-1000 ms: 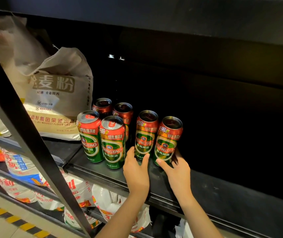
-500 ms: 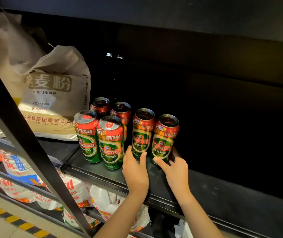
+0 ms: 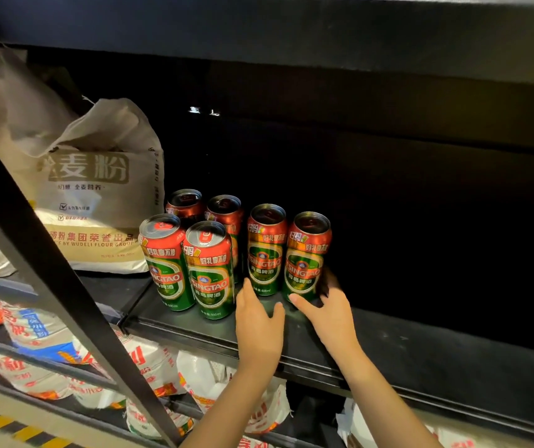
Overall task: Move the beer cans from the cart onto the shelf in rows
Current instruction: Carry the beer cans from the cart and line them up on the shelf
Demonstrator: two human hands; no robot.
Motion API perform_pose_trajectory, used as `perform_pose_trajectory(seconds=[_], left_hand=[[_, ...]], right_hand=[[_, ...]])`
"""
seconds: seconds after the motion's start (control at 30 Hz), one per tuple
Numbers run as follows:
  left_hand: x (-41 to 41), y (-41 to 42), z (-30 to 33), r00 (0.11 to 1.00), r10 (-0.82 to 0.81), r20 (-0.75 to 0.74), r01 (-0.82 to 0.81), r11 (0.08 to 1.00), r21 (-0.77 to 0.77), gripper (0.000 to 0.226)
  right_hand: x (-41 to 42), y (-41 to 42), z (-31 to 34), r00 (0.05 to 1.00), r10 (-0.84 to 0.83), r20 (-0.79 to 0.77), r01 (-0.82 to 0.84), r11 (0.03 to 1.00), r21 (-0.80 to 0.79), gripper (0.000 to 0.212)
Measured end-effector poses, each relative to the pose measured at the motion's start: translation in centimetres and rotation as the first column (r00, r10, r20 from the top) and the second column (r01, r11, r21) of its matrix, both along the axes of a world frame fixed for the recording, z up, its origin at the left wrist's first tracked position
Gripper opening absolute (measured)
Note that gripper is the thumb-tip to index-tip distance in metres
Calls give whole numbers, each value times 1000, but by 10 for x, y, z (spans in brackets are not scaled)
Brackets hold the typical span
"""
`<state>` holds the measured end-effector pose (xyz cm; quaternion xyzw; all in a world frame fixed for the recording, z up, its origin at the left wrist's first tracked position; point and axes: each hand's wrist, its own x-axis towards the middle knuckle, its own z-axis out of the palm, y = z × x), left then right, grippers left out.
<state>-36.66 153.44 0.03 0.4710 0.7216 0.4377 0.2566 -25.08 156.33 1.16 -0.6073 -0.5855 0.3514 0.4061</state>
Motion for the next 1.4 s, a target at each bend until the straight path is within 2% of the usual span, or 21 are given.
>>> perform_pose_trajectory(seconds=[0.1,0.23,0.37,0.53,0.67,0.73,0.8,0.9,1.0,1.17,1.27,1.4], left_hand=[[-12,-14,9,980,-184,-75,175,978,-115,77],[-33,-36,22,876,-425,-226,362,891,-275,60],[-44,-74,33,740,-632,-231,576,772,-269,46],[-38,-139,39,446,-850,-279,817,514,-262,41],[-23,-207,35,205,-943,-262,917,278,-286,33],[-14,-245,30,93,-974,-209,939,156,-308,25],[-1,-284,23,-38,-980,-198,946,29,-324,31],[20,-342,23,-219,-947,-234,935,-135,-329,37],[39,-401,29,-390,-887,-249,900,-311,-305,37],[73,-510,33,-582,-777,-239,807,-519,-280,38],[90,-604,35,-689,-698,-196,723,-647,-242,36],[97,-744,39,-804,-580,-132,595,-784,-175,36]], right_hand=[[7,-25,6,998,-48,46,47,999,16,63],[34,-81,13,963,-40,266,25,998,57,35],[54,-152,14,935,-38,353,40,999,3,30],[55,-269,4,921,-276,275,294,956,-25,26],[35,-381,-9,840,-465,279,506,857,-94,24],[22,-441,-16,784,-558,274,604,788,-123,22],[7,-503,-22,701,-663,261,708,690,-150,21],[-18,-592,-19,522,-820,232,852,491,-183,19],[-39,-670,-20,326,-910,257,941,284,-186,20],[-75,-783,-10,76,-969,237,984,35,-172,20],[-102,-863,1,-89,-964,251,978,-132,-159,20],[-139,-974,4,-255,-921,294,937,-310,-161,18]])
